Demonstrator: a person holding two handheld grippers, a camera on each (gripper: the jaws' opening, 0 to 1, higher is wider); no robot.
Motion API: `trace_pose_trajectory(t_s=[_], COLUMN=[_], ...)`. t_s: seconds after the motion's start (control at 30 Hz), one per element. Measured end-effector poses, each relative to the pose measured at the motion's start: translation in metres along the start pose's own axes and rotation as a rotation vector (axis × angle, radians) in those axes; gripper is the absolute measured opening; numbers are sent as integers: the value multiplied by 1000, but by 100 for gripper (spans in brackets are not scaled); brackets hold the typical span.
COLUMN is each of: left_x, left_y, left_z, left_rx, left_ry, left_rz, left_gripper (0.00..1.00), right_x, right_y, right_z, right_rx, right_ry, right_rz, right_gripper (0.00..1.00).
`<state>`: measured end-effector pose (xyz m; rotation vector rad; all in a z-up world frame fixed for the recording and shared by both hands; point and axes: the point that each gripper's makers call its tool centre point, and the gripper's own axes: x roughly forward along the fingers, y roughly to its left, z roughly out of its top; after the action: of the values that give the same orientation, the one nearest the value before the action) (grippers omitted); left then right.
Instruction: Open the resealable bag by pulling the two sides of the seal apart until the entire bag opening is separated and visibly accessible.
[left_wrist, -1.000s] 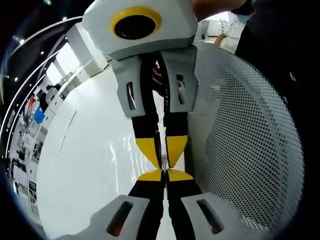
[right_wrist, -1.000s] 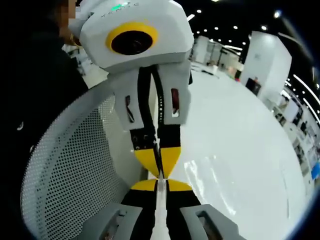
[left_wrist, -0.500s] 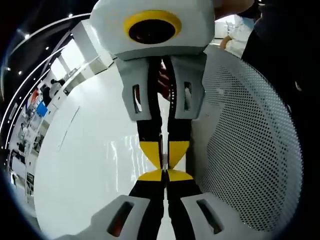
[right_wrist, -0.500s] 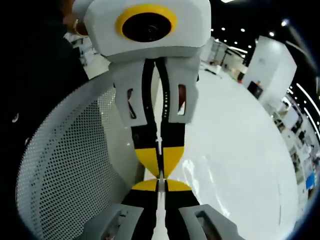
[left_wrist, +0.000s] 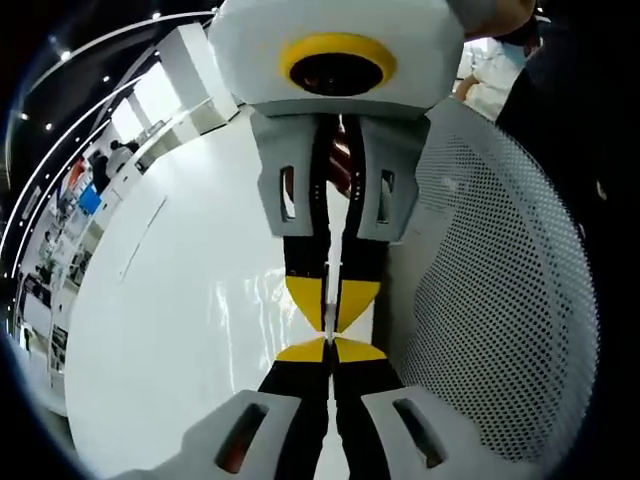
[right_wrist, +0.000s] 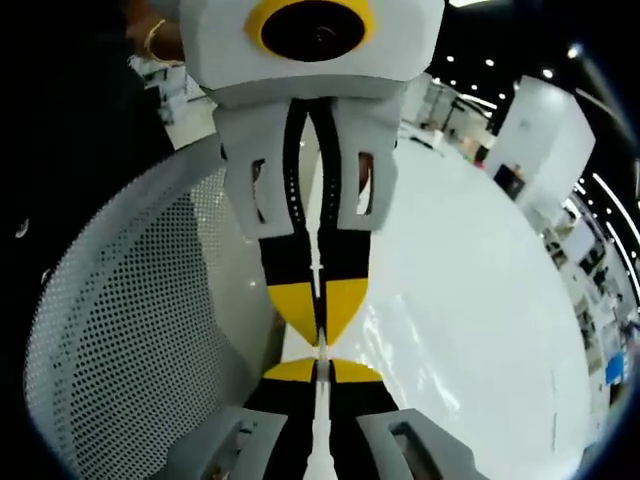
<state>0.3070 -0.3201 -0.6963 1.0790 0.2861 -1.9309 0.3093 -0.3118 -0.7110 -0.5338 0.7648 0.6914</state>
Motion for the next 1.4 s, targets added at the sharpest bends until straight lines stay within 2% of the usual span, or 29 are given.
trace_pose_trajectory(t_s=[0.2, 0.33, 0.43, 0.6, 0.67, 0.9, 1.03, 1.13, 1.23, 1.4], left_x=[-2, -6, -6, -5, -4, -2, -2, -1, 0, 0], left_y=[1, 4, 4, 2, 0, -1, 2, 7, 8, 4], left_z=[1, 4, 5, 5, 5, 2, 3, 5, 7, 8], left_rx=[-14, -27, -34, -13, 19, 64, 52, 38, 27, 23], left_ry=[-5, -30, -37, -29, -30, -6, -13, -24, -37, -52], left_rz=[5, 19, 17, 5, -12, 3, 13, 36, 35, 23], left_gripper=[0, 0, 0, 0, 0, 0, 0, 4, 0, 0], right_x=[0, -3, -4, -3, -3, -1, -3, -5, -5, -7], right_y=[-1, -4, -5, -5, -2, -2, -2, -3, -4, -6], right_z=[-2, -11, -12, -13, -13, -15, -13, -8, -8, -9], right_rx=[2, -1, 17, 16, 2, -40, -18, 16, 25, 36], right_ry=[2, 26, 19, 27, 34, 66, 45, 15, 12, 6], right_rz=[3, -6, -11, -13, -6, -9, -10, -12, -15, -20], right_gripper=[0, 0, 0, 0, 0, 0, 0, 0, 0, 0])
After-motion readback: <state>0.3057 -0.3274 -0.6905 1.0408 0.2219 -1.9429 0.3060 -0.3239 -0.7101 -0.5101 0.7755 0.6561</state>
